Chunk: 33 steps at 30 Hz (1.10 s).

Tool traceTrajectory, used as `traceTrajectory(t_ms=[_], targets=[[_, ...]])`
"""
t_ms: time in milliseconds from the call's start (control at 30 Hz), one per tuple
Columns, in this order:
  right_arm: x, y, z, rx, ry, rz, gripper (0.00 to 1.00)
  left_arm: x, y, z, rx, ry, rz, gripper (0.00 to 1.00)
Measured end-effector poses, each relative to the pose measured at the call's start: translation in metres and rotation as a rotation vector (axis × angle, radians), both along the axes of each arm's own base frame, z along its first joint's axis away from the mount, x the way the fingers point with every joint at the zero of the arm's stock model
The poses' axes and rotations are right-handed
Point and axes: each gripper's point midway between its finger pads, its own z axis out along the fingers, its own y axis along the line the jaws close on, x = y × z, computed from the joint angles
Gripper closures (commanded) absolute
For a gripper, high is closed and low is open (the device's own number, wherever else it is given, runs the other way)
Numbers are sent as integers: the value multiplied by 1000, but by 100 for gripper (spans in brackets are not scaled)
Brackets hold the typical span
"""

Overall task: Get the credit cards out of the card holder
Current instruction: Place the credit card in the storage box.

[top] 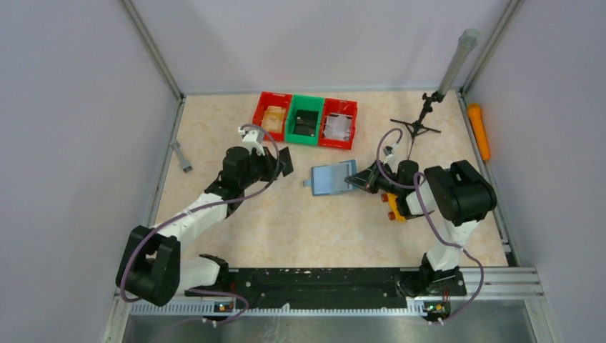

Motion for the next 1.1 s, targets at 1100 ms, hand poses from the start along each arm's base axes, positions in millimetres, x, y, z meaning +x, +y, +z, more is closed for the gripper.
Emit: traceTrajectory(t_ms=[1100], targets=[[4, -2, -4, -63, -16, -4, 100, 185, -59, 33, 1221, -633, -274, 100]])
